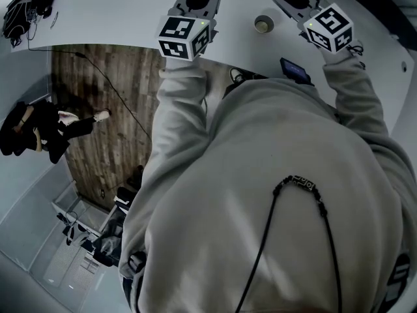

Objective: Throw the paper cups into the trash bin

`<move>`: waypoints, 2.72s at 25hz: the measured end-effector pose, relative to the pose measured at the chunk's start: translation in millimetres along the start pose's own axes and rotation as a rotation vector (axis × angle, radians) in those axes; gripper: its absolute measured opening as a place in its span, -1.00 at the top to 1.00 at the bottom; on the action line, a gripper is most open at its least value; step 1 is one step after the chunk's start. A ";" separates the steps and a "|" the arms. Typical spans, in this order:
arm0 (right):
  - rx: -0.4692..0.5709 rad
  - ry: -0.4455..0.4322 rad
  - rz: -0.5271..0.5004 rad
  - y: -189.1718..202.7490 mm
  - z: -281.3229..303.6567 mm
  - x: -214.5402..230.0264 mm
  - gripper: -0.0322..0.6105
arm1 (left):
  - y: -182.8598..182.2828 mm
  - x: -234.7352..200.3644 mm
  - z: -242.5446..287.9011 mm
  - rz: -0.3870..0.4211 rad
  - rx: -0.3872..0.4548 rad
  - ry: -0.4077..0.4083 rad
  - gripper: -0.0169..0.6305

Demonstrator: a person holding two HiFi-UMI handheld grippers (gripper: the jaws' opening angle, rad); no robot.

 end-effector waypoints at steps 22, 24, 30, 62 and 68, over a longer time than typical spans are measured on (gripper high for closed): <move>-0.476 -0.189 0.012 147.6 66.0 -39.1 0.36 | 138.2 9.0 6.4 -0.296 -0.227 -0.014 0.96; -0.489 -0.195 0.016 153.6 70.7 -41.2 0.36 | 141.9 9.6 1.8 -0.313 -0.235 -0.023 0.96; -0.527 -0.180 0.020 166.4 85.7 -37.2 0.36 | 149.3 4.3 -5.0 -0.331 -0.233 -0.035 0.96; -0.431 0.032 -0.170 79.4 44.9 -15.9 0.78 | 87.7 -1.7 -28.8 -0.207 -0.080 -0.056 0.96; -0.258 0.162 -0.243 -30.4 -7.7 7.7 0.78 | -7.9 -3.2 -15.9 -0.048 0.090 -0.006 0.96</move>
Point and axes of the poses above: the fingertips, and each gripper's own axes: z forward along the fingers, x to its right, y out of its underside, the point moved 9 cm from there along -z, backward along the fingers, and after that the axes turned 6 degrees about -y, right-handed, at the moved point
